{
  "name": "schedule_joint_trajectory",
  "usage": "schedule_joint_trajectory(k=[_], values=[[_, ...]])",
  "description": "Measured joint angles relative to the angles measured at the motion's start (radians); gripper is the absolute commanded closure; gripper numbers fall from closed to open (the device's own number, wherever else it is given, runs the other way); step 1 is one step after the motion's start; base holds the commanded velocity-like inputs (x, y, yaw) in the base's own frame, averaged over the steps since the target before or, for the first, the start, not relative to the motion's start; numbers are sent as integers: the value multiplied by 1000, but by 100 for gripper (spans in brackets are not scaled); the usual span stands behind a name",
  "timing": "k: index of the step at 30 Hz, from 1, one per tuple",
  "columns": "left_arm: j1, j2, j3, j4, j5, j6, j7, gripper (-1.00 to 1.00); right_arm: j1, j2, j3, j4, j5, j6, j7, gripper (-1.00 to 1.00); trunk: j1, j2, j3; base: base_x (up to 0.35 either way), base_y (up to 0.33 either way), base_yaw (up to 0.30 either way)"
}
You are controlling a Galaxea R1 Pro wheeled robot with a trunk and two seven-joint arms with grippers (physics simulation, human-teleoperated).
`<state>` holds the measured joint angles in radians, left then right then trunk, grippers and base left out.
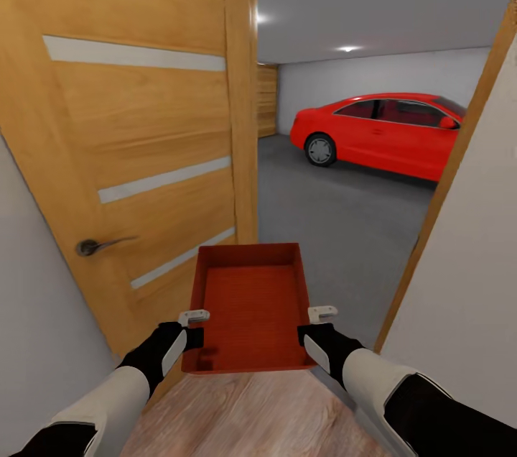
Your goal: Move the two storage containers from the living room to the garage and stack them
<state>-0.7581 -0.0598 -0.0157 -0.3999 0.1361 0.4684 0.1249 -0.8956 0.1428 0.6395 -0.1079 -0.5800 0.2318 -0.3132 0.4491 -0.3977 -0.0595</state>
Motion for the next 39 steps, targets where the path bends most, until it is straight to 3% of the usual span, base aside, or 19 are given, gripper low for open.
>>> schedule_joint_trajectory(k=[29, 39], values=[[0, 0, 1, 0, -1, 0, -1, 100, 0, 0, 0, 0, 0, 0, 0, 100, 0, 0, 0, 98, 53, -240], [0, 0, 2, -1, -3, 1, -1, 100, 0, 0, -1, 0, 2, 0, 0, 100, 0, 0, 0, 127, 141, -27]])
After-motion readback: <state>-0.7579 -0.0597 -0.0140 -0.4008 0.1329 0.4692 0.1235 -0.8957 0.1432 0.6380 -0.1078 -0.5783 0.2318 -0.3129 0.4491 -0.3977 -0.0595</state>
